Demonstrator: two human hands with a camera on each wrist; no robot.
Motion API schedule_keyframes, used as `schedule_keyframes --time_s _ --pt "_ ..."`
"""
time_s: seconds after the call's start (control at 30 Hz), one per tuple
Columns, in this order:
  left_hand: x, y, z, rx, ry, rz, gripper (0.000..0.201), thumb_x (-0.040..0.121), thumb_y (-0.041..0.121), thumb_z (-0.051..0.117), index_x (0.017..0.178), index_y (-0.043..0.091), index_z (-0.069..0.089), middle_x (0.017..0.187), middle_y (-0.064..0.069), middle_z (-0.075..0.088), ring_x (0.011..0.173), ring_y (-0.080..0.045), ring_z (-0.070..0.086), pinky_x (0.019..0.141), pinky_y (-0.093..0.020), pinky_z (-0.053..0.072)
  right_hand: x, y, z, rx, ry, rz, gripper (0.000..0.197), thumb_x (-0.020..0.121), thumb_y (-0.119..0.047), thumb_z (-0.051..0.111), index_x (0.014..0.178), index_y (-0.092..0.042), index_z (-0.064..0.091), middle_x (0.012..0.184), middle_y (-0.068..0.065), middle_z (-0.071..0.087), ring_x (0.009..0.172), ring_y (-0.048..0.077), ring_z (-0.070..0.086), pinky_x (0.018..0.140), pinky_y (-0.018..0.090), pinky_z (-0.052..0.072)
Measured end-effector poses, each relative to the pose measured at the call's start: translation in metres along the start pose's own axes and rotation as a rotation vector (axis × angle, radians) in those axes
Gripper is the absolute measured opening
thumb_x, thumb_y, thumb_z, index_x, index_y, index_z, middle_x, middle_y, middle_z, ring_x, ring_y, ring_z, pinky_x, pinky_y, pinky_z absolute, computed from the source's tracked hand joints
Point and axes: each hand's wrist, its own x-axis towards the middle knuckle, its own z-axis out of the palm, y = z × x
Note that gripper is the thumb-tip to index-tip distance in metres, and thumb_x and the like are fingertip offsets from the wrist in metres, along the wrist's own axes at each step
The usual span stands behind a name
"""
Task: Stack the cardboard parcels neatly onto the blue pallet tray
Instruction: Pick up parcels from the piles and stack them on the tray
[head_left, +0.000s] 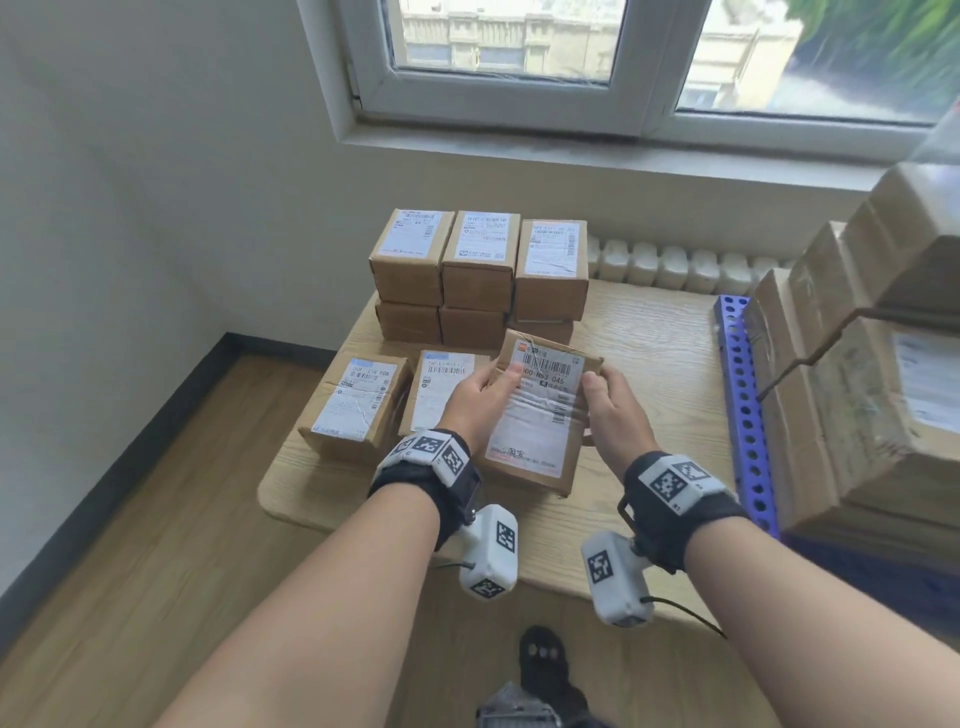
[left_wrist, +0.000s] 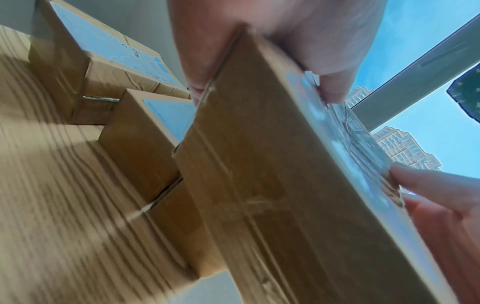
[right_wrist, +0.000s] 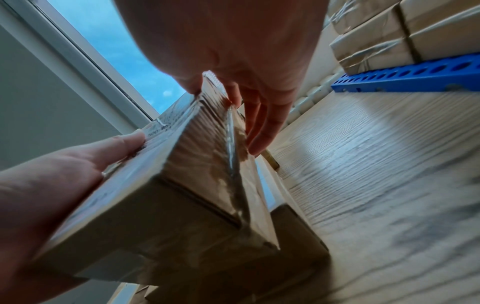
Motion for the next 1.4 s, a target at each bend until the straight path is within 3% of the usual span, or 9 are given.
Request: schedule_keyframes --time_s 0.2,0.3,0.43,0.57,0.7,0.87,1.03,1.23,1.4 --pt "-0.027 -0.003 0.031 -0.011 -0.108 0.057 0.032 0.099 0.043 0.051 0.119 0.020 0.061 0.099 0.002 0.070 0.084 -0.015 0.069 0.073 -0.027 0.056 -0.039 0.018 -0.032 0.007 0.117 0.023 0.080 0.074 -0.073 0.030 0.140 -0.029 0.039 0.117 -0.001 0.066 0.103 0.022 0.065 0.090 0.053 0.052" --pt "-0.037 -0.003 0.057 -0.015 -0.185 0.088 0.027 0.098 0.044 0.052 0.108 0.022 0.064 0.104 -0.002 0.072 0.092 -0.020 0.070 0.084 -0.037 0.058 -0.066 0.022 -0.059 0.029 0.192 0.053 0.071 0.083 -0.065 0.039 0.145 -0.030 0.033 0.113 -0.002 0.067 0.097 0.018 0.067 0.087 0.049 0.054" --pt "-0.047 0.007 0.086 -0.055 -0.226 0.111 0.026 0.099 0.043 0.051 0.103 0.020 0.063 0.107 -0.009 0.070 0.091 -0.023 0.069 0.081 -0.035 0.057 -0.087 0.024 -0.089 0.031 0.261 0.054 0.056 0.101 -0.042 0.043 0.150 -0.019 0.028 0.120 -0.007 0.055 0.085 0.001 0.054 0.067 0.012 0.044" --pt "-0.062 0.019 0.119 -0.070 -0.280 0.127 0.024 0.099 0.041 0.052 0.100 0.021 0.063 0.103 -0.008 0.071 0.087 -0.023 0.069 0.079 -0.034 0.057 -0.104 0.031 -0.118 0.051 0.318 0.052 0.068 0.095 -0.055 0.045 0.151 -0.020 0.027 0.139 -0.002 0.050 0.120 0.016 0.052 0.100 0.035 0.042" --pt "-0.072 0.038 0.147 -0.069 -0.316 0.178 0.029 0.100 0.039 0.051 0.110 0.014 0.063 0.096 -0.004 0.070 0.080 -0.017 0.068 0.072 -0.029 0.057 -0.114 0.032 -0.146 0.083 0.373 0.013 0.059 0.097 -0.049 0.047 0.148 -0.022 0.033 0.130 -0.004 0.055 0.115 0.016 0.054 0.095 0.032 0.041" --pt "-0.082 0.063 0.192 -0.097 -0.378 0.231 0.028 0.101 0.036 0.050 0.110 0.013 0.063 0.110 -0.014 0.070 0.095 -0.027 0.068 0.087 -0.041 0.056 -0.123 0.032 -0.195 0.091 0.429 -0.012 0.058 0.094 -0.054 0.049 0.144 -0.026 0.038 0.125 0.001 0.063 0.113 0.021 0.060 0.101 0.045 0.046" --pt "-0.093 0.087 0.254 -0.112 -0.410 0.294 0.025 0.101 0.035 0.050 0.106 0.014 0.062 0.110 -0.013 0.071 0.089 -0.025 0.069 0.081 -0.038 0.057 -0.128 0.039 -0.258 0.088 0.490 -0.075 0.056 0.095 -0.052 0.048 0.142 -0.023 0.041 0.123 -0.003 0.062 0.114 0.020 0.059 0.097 0.037 0.045" --pt "-0.104 0.108 0.334 -0.106 -0.420 0.360 0.025 0.101 0.037 0.050 0.106 0.016 0.063 0.109 -0.010 0.071 0.097 -0.025 0.069 0.091 -0.042 0.056 -0.132 0.056 -0.336 0.111 0.488 -0.093 0.050 0.097 -0.049 0.047 0.140 -0.024 0.041 0.122 -0.002 0.061 0.110 0.019 0.059 0.094 0.036 0.046" --pt "-0.109 0.131 0.406 -0.148 -0.395 0.382 0.025 0.102 0.032 0.048 0.112 0.012 0.060 0.104 -0.003 0.071 0.092 -0.018 0.069 0.083 -0.031 0.057 -0.129 0.075 -0.405 0.108 0.454 -0.120 0.048 0.093 -0.056 0.048 0.132 -0.029 0.043 0.121 -0.004 0.061 0.109 0.017 0.061 0.096 0.040 0.049"
